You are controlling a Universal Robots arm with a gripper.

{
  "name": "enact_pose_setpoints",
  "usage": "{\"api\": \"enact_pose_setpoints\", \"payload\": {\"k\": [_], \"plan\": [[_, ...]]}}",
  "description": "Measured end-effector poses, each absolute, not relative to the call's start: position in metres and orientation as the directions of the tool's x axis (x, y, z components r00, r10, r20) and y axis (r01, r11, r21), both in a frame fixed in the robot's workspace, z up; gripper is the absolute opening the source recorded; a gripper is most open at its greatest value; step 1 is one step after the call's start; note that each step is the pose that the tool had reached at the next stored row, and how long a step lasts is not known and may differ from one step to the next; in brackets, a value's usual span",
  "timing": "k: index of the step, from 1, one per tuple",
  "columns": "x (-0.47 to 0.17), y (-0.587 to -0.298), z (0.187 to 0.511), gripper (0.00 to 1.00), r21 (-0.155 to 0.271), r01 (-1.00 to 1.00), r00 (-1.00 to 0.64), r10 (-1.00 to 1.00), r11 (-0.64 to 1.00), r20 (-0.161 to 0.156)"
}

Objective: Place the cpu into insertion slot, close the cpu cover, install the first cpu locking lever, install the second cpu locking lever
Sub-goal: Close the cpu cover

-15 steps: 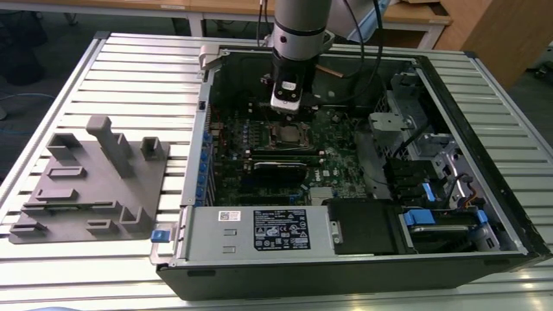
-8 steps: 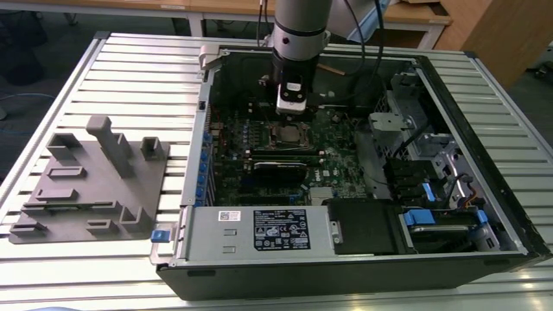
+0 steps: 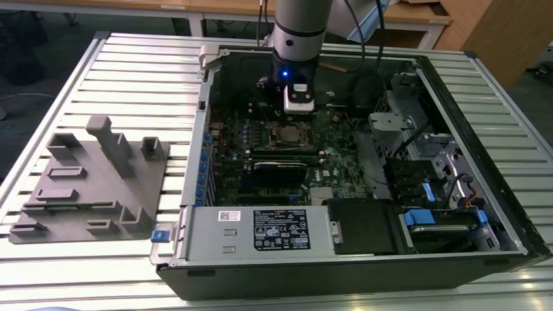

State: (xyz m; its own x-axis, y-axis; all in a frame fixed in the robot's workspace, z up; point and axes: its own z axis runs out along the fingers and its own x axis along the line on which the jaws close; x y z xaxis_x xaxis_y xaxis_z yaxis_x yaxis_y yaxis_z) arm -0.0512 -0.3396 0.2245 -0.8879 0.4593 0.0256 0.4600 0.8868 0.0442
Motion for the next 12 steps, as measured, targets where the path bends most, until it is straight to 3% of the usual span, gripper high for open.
{"api": "enact_pose_setpoints", "payload": {"k": [12], "plan": [[-0.0512,-0.3396,0.2236,0.11,0.044,0.255,-0.967,0.254,0.966,0.026]]}}
